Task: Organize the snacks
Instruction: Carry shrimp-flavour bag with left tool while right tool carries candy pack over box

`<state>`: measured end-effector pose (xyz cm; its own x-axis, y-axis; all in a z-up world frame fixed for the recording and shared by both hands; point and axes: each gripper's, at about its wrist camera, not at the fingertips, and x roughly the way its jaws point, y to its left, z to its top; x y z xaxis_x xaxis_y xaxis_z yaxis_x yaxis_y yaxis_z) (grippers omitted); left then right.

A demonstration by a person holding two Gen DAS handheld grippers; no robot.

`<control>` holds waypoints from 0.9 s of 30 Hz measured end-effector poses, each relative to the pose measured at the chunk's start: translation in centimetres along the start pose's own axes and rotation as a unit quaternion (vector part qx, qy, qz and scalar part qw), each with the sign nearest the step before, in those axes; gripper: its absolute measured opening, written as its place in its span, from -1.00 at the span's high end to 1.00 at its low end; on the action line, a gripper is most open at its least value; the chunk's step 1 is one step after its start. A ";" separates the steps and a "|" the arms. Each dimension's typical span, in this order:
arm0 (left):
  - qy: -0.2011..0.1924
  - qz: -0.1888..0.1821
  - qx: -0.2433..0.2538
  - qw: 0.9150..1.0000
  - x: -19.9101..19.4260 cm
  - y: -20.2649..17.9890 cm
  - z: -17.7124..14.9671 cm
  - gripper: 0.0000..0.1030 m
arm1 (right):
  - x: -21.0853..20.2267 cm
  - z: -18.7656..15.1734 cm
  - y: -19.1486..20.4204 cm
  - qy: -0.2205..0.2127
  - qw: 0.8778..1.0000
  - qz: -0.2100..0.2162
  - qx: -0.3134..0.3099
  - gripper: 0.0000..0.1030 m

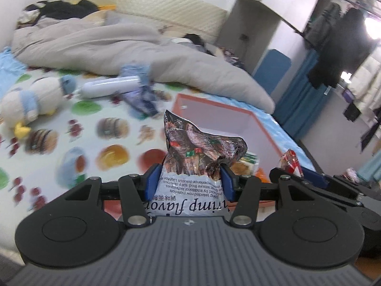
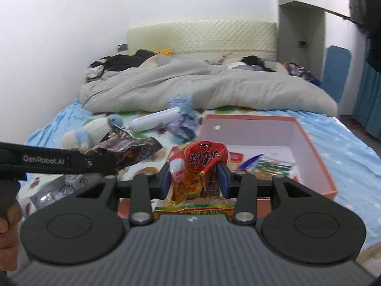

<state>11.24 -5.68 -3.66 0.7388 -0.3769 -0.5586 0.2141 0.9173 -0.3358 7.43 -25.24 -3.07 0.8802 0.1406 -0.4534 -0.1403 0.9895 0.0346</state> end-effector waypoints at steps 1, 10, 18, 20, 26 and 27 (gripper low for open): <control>0.001 -0.006 0.008 1.000 0.3 -0.7 0.2 -0.14 | -0.1 0.0 -0.4 0.001 1.000 -0.003 0.003 0.17; 0.022 -0.026 0.031 0.999 4.3 -3.6 1.9 -0.14 | 1.6 0.1 -3.8 0.009 0.999 -0.018 0.036 0.17; 0.042 -0.032 0.036 0.998 10.7 -4.2 4.5 -0.14 | 6.3 1.3 -7.0 0.022 0.999 -0.020 0.041 0.17; 0.047 -0.034 0.039 0.998 12.6 -4.4 5.2 -0.14 | 7.6 1.5 -7.7 0.027 0.998 -0.022 0.042 0.17; 0.070 -0.043 0.047 0.996 18.7 -4.7 6.5 -0.14 | 11.7 1.7 -9.5 0.045 0.998 -0.026 0.047 0.17; 0.073 -0.046 0.047 0.995 19.6 -4.7 6.6 -0.14 | 12.5 1.6 -9.8 0.050 0.997 -0.027 0.047 0.17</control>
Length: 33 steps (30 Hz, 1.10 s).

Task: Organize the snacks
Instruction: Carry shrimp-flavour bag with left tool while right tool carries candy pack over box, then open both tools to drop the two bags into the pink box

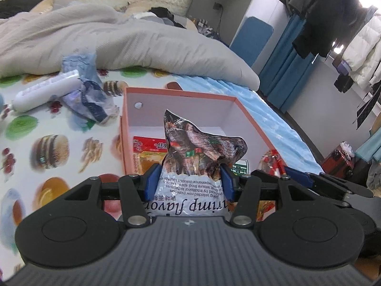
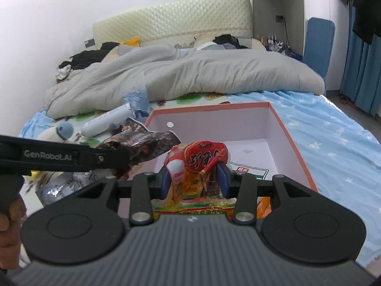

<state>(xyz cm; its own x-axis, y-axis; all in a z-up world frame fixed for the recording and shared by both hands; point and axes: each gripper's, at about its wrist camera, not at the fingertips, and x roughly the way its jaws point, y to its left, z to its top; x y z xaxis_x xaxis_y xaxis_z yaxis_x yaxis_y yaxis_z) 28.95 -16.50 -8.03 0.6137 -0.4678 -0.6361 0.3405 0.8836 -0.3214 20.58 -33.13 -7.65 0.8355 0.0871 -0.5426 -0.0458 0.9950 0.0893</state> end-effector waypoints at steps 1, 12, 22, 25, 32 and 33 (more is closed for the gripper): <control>0.003 -0.002 0.002 1.000 1.0 0.2 0.3 -0.14 | 0.6 0.0 -0.1 0.004 1.000 -0.002 0.000 0.16; 0.028 -0.010 0.008 1.000 6.2 1.5 1.6 -0.14 | 5.4 -0.6 -1.6 0.053 0.998 -0.019 0.020 0.00; 0.012 0.000 0.015 1.000 3.0 1.0 2.1 -0.65 | 2.8 0.1 -1.8 0.037 0.998 -0.037 0.040 -0.40; -0.001 -0.001 0.017 1.000 0.6 0.5 2.1 -0.66 | 0.9 0.4 -1.4 0.025 0.998 -0.035 0.041 -0.40; -0.041 -0.001 0.024 0.999 -6.4 -1.2 1.5 -0.66 | -3.9 1.2 -0.2 -0.002 0.998 -0.038 0.048 -0.40; -0.046 -0.002 0.027 0.999 -7.3 -1.4 1.3 -0.66 | -4.5 1.3 0.1 -0.007 0.998 -0.035 0.048 -0.40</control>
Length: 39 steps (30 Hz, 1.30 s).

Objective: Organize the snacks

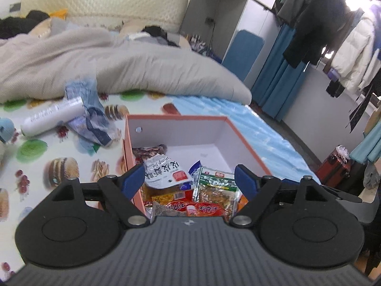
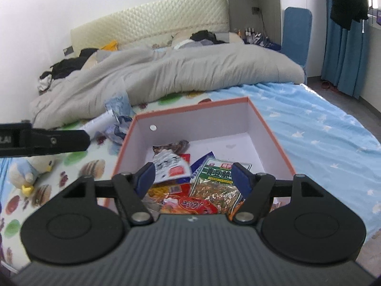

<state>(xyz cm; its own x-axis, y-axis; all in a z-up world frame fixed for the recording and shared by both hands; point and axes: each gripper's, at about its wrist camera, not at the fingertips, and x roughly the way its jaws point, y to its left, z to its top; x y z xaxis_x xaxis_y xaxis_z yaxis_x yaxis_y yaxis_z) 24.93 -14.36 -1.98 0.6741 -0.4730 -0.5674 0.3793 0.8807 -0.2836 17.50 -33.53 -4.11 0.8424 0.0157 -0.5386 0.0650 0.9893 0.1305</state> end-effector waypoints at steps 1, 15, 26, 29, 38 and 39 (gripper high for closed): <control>-0.006 0.001 0.003 1.000 -1.2 -0.3 -0.1 -0.66 | -0.8 0.1 0.2 -0.006 1.000 0.003 -0.001 -0.40; -0.062 0.017 0.012 0.998 -13.3 -2.7 -3.3 -0.73 | -11.7 -1.3 2.4 -0.061 0.998 0.019 -0.018 -0.41; -0.058 0.039 0.007 0.998 -19.5 -3.4 -7.6 -0.90 | -16.8 -4.1 2.2 -0.071 0.997 0.035 -0.001 -0.41; -0.053 0.046 0.006 0.998 -20.6 -3.6 -9.0 -0.94 | -17.6 -4.9 2.3 -0.065 0.997 0.037 -0.002 -0.41; -0.057 0.051 0.001 0.997 -22.4 -3.9 -10.4 -0.98 | -18.7 -6.2 2.4 -0.058 0.998 0.032 -0.004 -0.41; -0.057 0.052 0.002 0.997 -22.5 -3.9 -10.5 -0.98 | -18.8 -6.3 2.4 -0.059 0.998 0.028 -0.004 -0.41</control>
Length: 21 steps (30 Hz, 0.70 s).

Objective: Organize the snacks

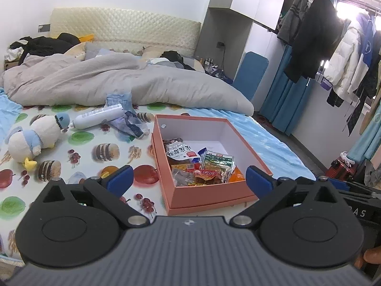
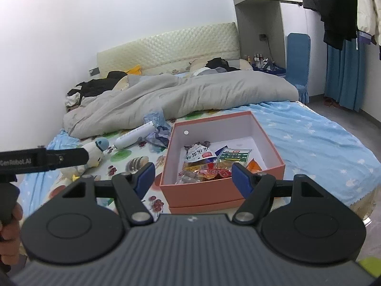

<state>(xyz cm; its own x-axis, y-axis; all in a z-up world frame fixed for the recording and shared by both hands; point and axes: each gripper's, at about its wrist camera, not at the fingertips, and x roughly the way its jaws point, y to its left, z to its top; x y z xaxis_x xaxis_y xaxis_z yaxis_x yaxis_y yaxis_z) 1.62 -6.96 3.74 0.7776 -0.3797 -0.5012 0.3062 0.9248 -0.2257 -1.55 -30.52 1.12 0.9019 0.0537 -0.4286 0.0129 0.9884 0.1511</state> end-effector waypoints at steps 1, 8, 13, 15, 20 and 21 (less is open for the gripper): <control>0.001 0.001 0.000 1.000 0.1 -0.1 0.1 -0.99 | -0.1 -0.1 0.0 -0.002 1.000 -0.003 -0.001 -0.41; 0.004 0.007 0.013 1.000 -0.1 -0.9 0.3 -1.00 | -0.8 0.0 -0.9 -0.021 1.000 -0.016 0.007 -0.99; 0.006 0.014 0.019 1.000 0.1 -1.0 0.6 -1.00 | -0.9 0.0 -0.9 -0.018 1.000 -0.025 -0.003 -1.00; 0.005 0.018 0.020 1.000 0.1 -1.0 0.8 -1.00 | -0.8 -0.1 -1.0 -0.015 1.000 -0.025 -0.001 -1.00; 0.003 0.033 0.018 0.999 -0.1 -0.8 1.2 -1.00 | -0.8 0.0 -1.0 -0.011 1.000 -0.020 0.004 -1.00; 0.002 0.035 0.017 0.999 -0.1 -0.7 1.3 -1.00 | -0.8 0.0 -1.0 -0.012 1.000 -0.021 0.004 -1.00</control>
<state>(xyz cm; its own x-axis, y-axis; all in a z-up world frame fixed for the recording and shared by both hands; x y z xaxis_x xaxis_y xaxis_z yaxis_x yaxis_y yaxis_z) 2.01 -7.49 5.02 0.7955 -0.3144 -0.5181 0.2702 0.9492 -0.1611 -2.27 -31.58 1.25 0.9105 0.0092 -0.4134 0.0537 0.9886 0.1404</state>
